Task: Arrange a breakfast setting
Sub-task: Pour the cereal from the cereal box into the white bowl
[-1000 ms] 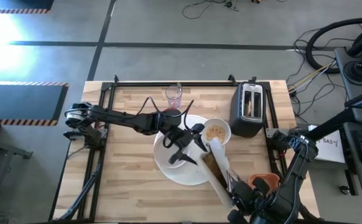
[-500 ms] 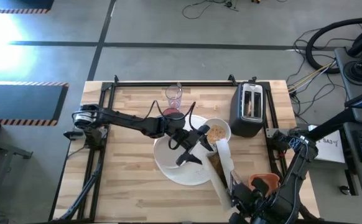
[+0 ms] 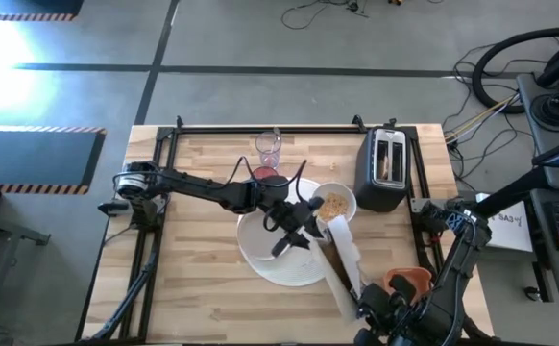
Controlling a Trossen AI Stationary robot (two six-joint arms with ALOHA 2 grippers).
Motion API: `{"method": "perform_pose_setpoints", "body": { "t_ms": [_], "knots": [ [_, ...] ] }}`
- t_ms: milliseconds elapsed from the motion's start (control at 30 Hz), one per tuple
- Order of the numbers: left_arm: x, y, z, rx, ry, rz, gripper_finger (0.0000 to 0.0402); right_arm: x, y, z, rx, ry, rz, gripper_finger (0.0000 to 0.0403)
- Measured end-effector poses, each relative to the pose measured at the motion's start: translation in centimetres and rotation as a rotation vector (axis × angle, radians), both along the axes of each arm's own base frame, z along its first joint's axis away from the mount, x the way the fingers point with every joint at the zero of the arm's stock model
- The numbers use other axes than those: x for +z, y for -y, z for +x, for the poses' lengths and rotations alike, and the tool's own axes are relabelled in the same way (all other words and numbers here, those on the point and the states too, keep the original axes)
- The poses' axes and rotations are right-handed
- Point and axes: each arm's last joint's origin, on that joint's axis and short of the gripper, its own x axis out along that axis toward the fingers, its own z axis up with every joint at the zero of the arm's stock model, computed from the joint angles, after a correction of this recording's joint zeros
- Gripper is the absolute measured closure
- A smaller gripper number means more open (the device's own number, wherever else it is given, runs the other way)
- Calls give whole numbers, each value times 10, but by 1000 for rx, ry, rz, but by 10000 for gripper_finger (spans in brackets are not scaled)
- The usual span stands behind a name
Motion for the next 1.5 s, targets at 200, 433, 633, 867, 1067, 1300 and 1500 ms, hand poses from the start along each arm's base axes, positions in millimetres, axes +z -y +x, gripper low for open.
{"method": "perform_pose_setpoints", "body": {
  "t_ms": [200,433,633,867,1067,1300,1500],
  "knots": [
    [1,2,-3,-79,-34,-38,394,0,1,0,0,2,-8,378],
    [13,3,-14,-108,-101,-54,400,0,1,0,-8,12,-17,378],
    [24,4,-30,-97,-169,-50,401,1,5,6,-49,41,-14,378],
    [40,5,-54,-85,-250,5,401,2,16,24,-38,94,-40,378],
    [53,7,-87,47,-360,137,401,2,31,46,-15,119,-48,378],
    [69,11,-123,141,-457,216,401,5,54,79,80,165,-65,378],
    [78,18,-138,131,-462,212,401,8,61,96,179,216,-38,378]
  ]
}}
